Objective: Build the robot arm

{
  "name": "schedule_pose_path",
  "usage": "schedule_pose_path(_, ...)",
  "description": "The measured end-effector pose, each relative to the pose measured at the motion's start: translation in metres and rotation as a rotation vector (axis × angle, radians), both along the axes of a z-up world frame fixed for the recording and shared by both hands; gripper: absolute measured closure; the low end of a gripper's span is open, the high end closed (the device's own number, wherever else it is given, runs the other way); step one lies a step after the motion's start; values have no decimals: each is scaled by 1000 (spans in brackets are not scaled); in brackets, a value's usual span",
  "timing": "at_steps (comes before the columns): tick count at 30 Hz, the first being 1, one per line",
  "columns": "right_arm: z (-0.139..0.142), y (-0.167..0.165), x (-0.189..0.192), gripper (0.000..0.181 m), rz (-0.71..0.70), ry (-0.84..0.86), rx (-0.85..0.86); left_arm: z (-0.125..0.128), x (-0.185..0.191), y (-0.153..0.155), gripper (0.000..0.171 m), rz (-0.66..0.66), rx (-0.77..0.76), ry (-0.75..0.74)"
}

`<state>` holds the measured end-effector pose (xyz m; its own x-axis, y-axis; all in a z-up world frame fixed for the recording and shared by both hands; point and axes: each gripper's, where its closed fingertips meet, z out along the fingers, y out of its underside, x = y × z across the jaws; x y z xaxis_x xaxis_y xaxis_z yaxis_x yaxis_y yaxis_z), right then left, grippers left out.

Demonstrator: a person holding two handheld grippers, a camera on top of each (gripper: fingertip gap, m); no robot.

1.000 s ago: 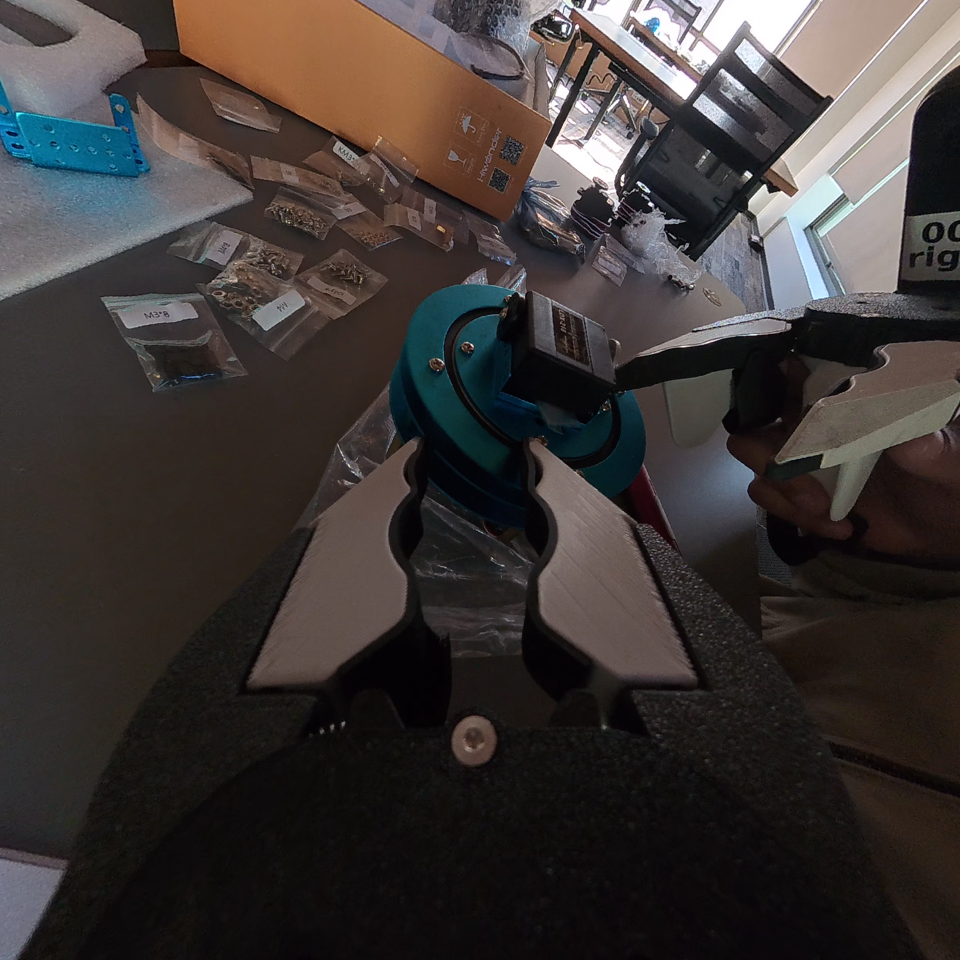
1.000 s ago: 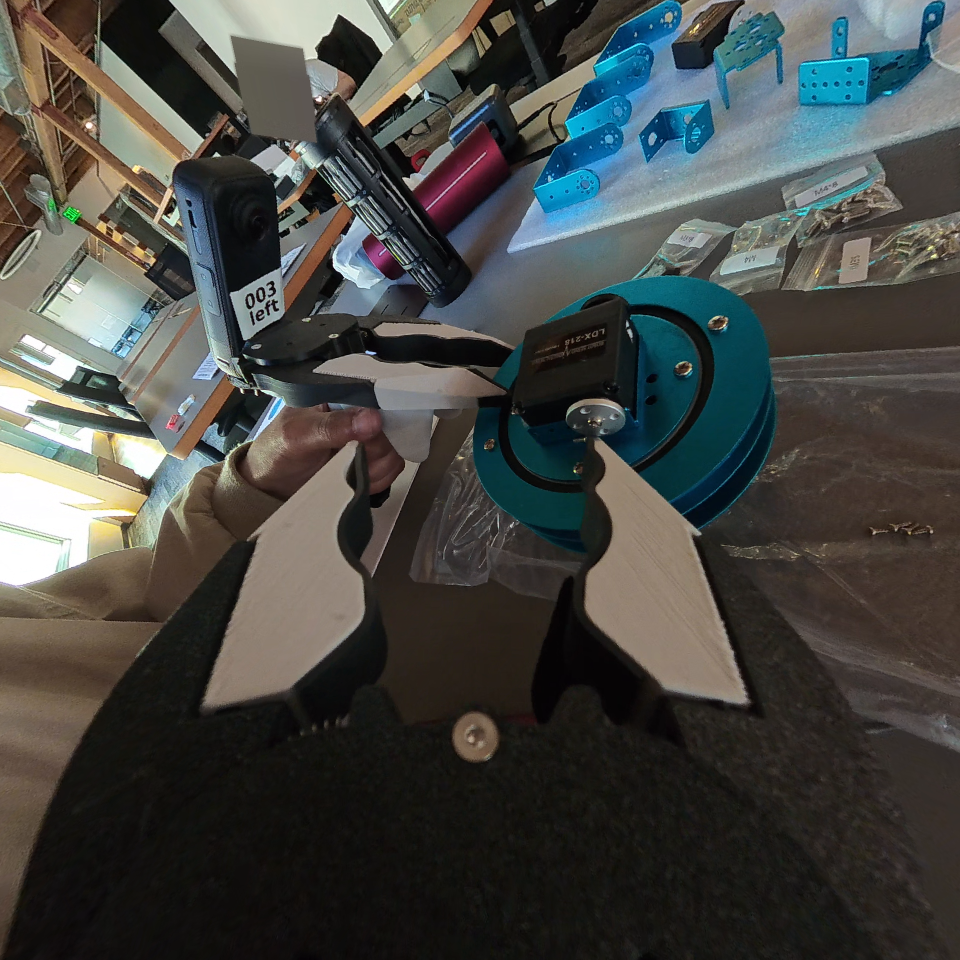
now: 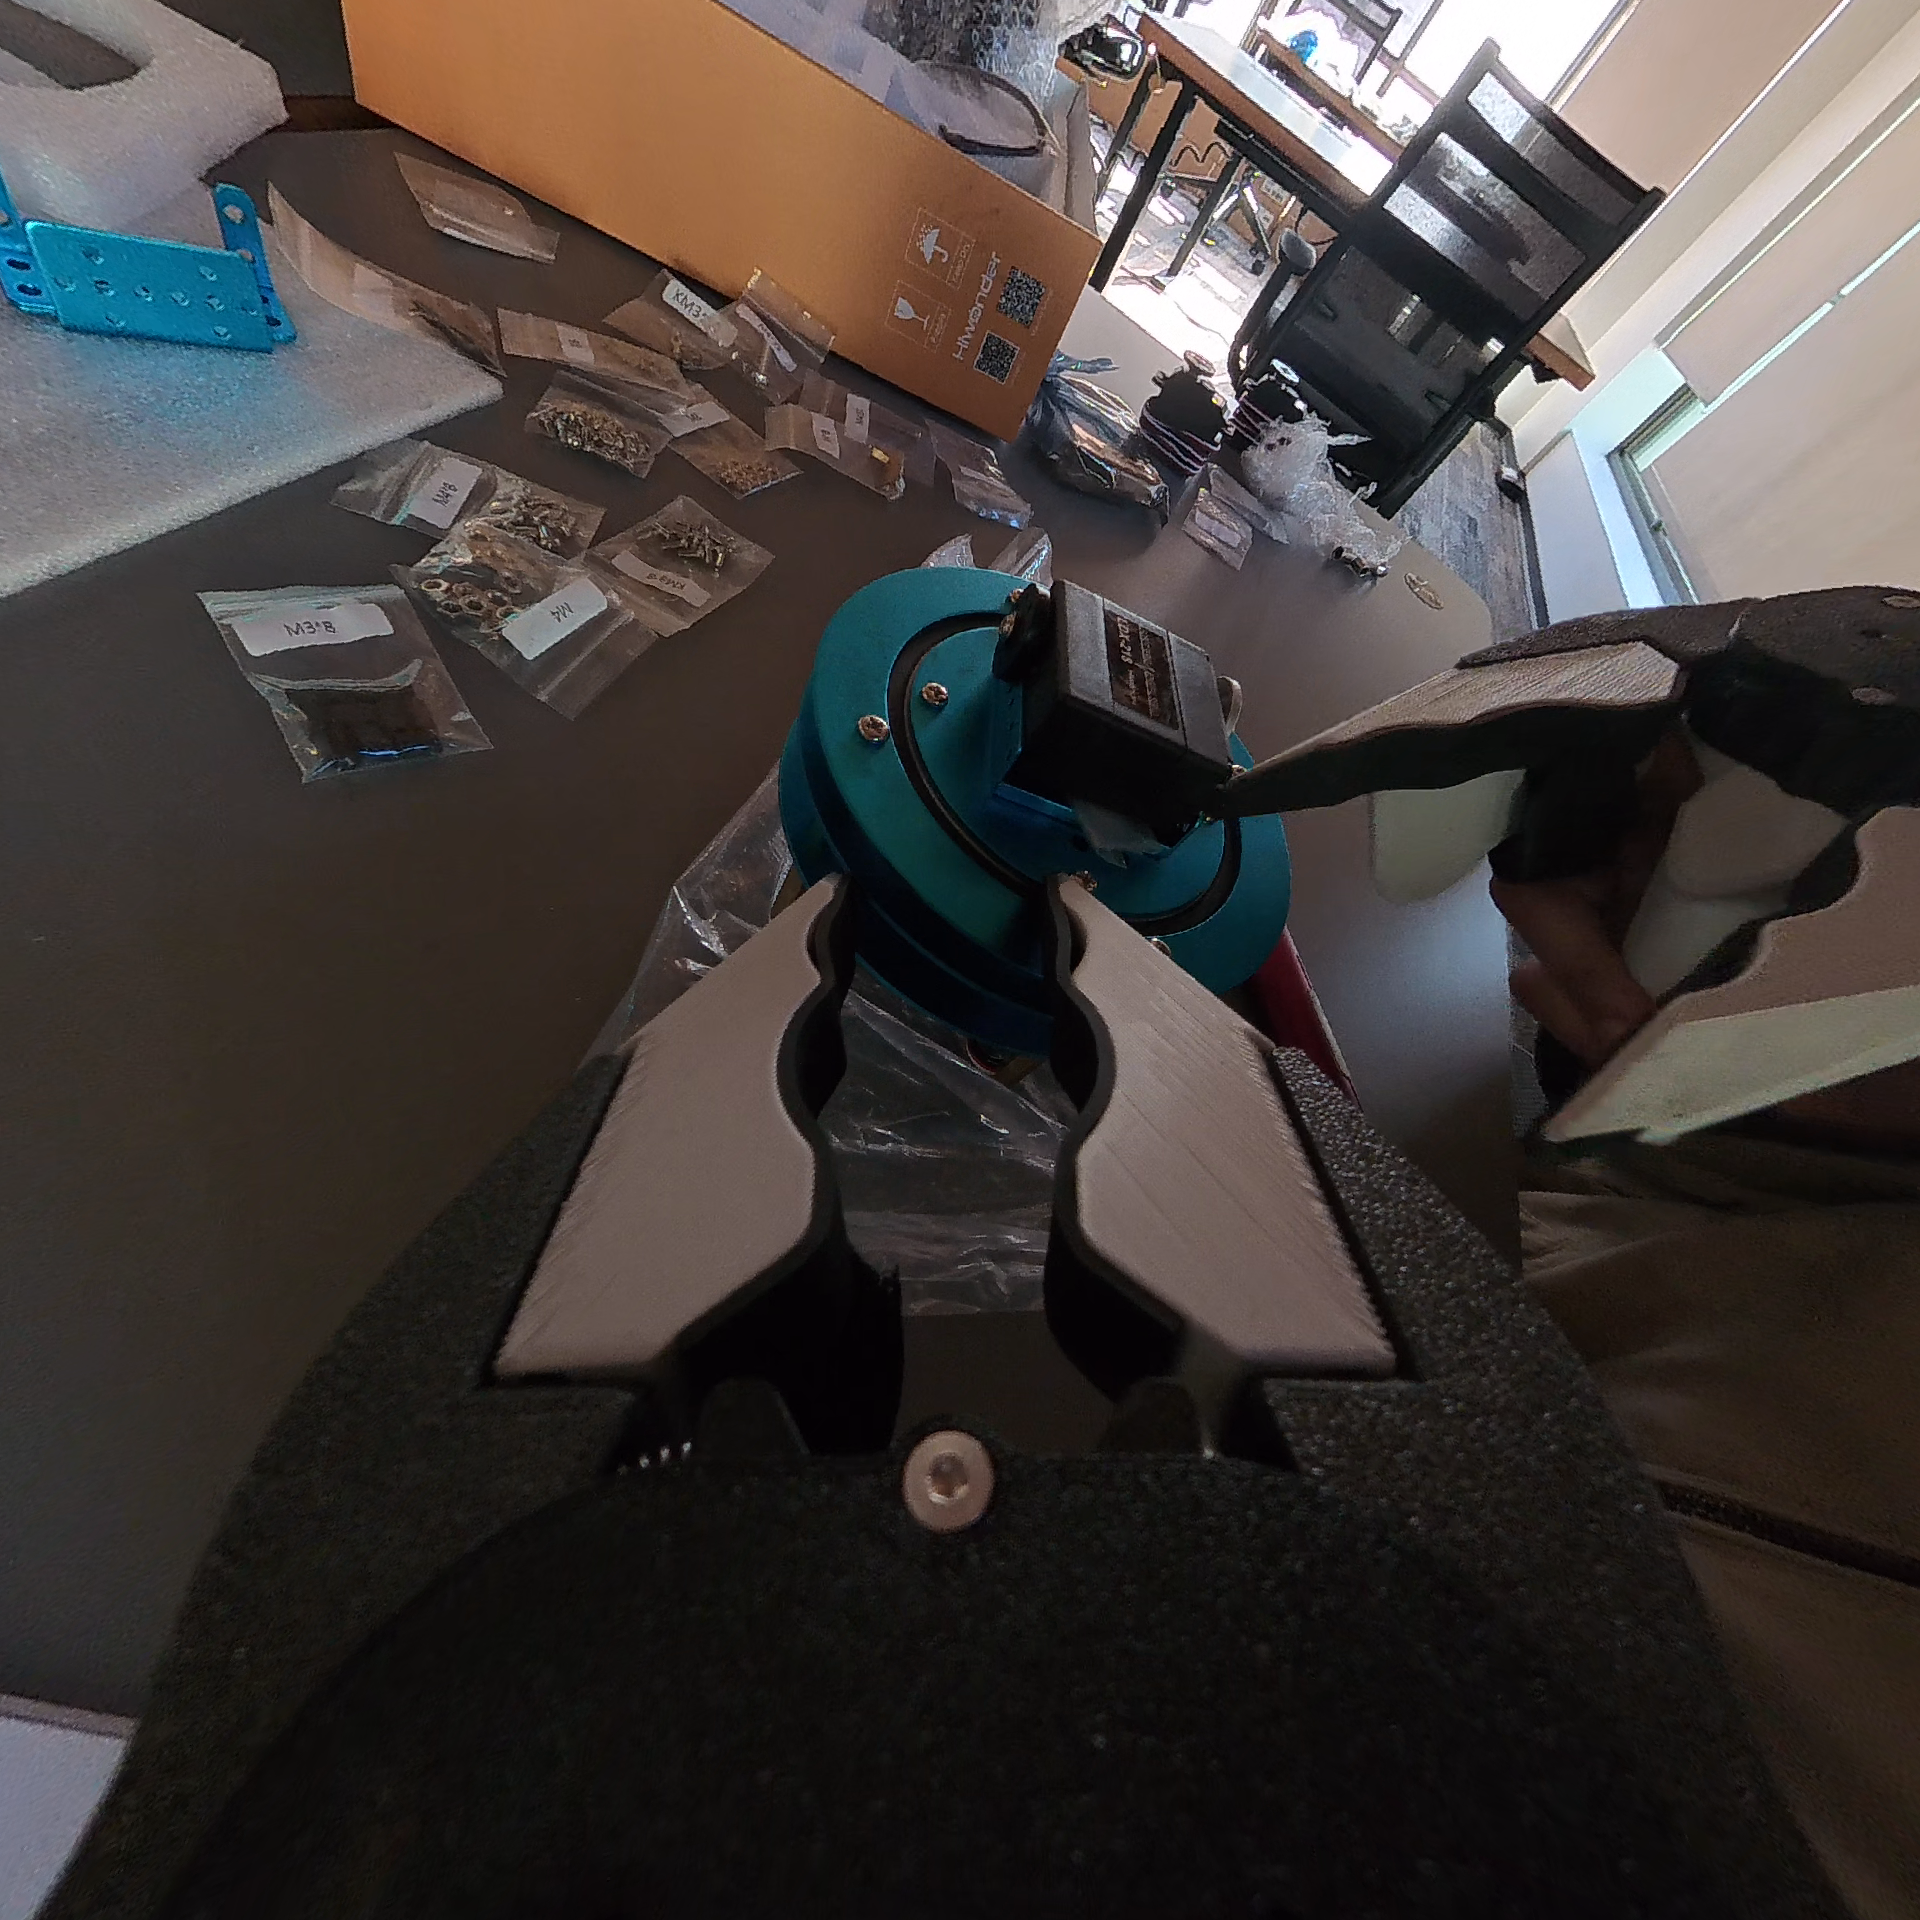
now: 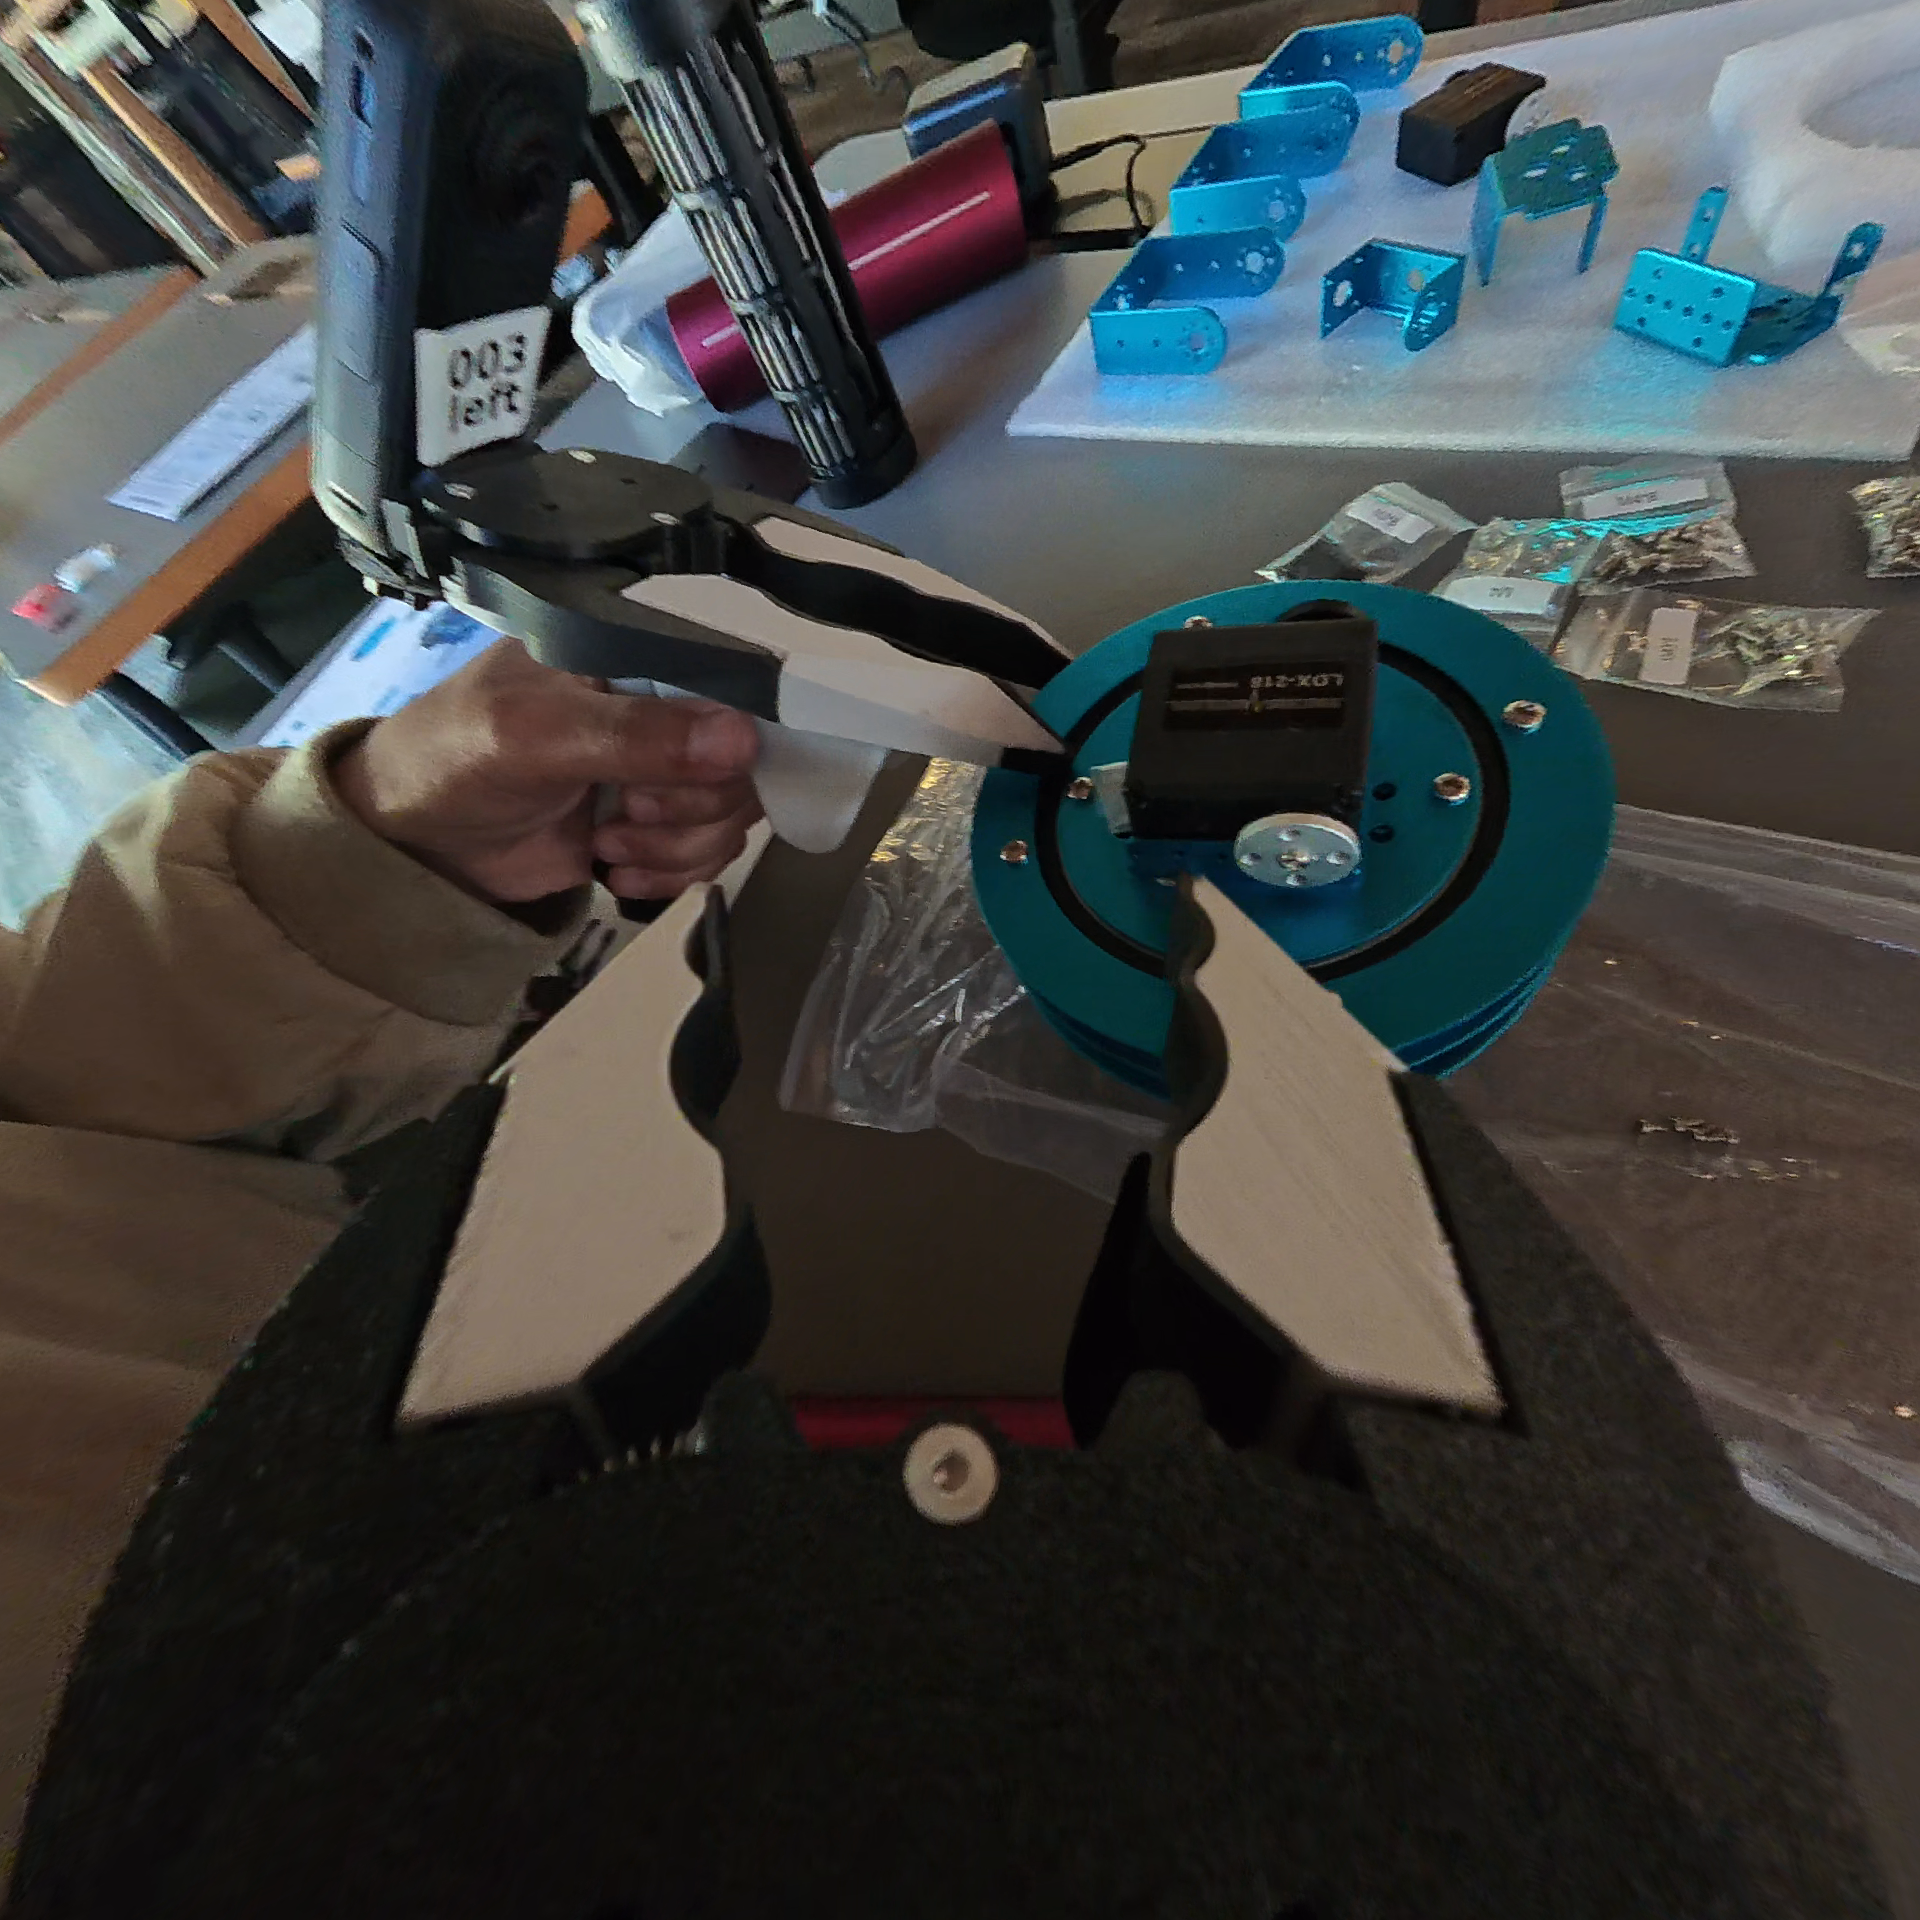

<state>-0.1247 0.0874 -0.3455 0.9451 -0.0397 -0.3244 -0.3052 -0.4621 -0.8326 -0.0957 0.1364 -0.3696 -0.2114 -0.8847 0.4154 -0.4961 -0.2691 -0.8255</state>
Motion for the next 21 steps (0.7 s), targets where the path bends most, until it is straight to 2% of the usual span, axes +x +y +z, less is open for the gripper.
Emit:
schedule_pose_path(1,-3,0,2,96,-6,-19,-17,0,0,0,137,0,2,0)
schedule_pose_path(2,-6,1,4,103,-10,-30,-30,0,0,0,137,0,3,0)
schedule_pose_path(12,-7,0,6,115,1,-12,-34,0,0,0,137,-2,6,1)
schedule_pose_path(18,-6,-4,32,154,-82,-200,-40,0,-1,-1,137,-4,4,1)
schedule_pose_path(21,-10,-4,34,160,-87,-224,-68,0,-1,-1,137,-4,4,1)
